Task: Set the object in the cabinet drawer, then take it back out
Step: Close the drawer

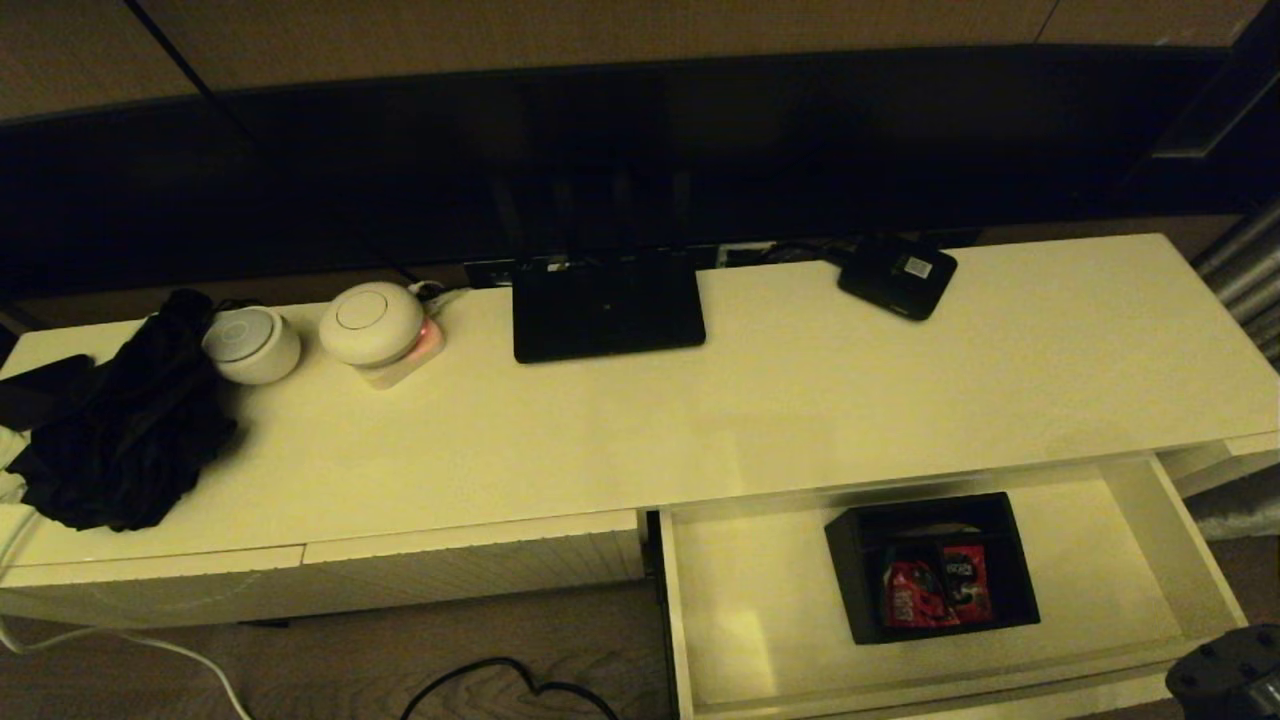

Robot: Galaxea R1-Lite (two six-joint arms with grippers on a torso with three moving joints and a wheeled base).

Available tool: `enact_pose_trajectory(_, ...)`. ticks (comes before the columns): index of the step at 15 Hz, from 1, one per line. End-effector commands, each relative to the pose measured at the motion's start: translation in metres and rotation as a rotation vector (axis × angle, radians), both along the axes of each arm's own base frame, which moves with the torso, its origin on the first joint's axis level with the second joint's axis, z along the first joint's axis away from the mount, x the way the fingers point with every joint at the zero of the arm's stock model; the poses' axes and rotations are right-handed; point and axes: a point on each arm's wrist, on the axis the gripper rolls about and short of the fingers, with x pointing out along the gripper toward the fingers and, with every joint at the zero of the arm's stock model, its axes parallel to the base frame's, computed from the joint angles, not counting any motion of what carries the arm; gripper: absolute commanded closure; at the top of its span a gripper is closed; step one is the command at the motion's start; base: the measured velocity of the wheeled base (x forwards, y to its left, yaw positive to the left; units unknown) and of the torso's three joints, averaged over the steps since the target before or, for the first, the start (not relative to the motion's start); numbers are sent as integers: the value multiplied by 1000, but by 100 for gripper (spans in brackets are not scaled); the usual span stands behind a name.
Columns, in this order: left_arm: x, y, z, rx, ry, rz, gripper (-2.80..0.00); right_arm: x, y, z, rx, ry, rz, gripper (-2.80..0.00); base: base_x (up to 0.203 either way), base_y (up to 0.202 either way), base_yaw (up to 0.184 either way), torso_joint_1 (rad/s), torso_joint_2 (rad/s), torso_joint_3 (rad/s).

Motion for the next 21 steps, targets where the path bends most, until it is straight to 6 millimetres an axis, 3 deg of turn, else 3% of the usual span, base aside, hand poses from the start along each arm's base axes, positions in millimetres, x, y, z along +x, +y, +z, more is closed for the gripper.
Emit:
enact_pose_trajectory(1, 0, 0, -1, 0, 3, 0, 0, 16, 8, -16, -11, 11, -4, 0, 0, 0, 0, 0, 0, 0)
enact_pose_trajectory(4, 0, 0, -1, 0, 3, 1, 0, 35, 18, -27, 33, -76, -12, 0, 0, 0, 0, 0, 0, 0)
enact_pose_trajectory(10, 0, 0, -1, 0, 3, 1, 0, 51, 21, -36, 40, -150, -41, 0, 0, 0, 0, 0, 0, 0)
enact_pose_trajectory(21, 0, 0, -1, 0, 3, 1, 0, 88, 29, -21, 24, -435, -97, 0, 0, 0, 0, 0, 0, 0)
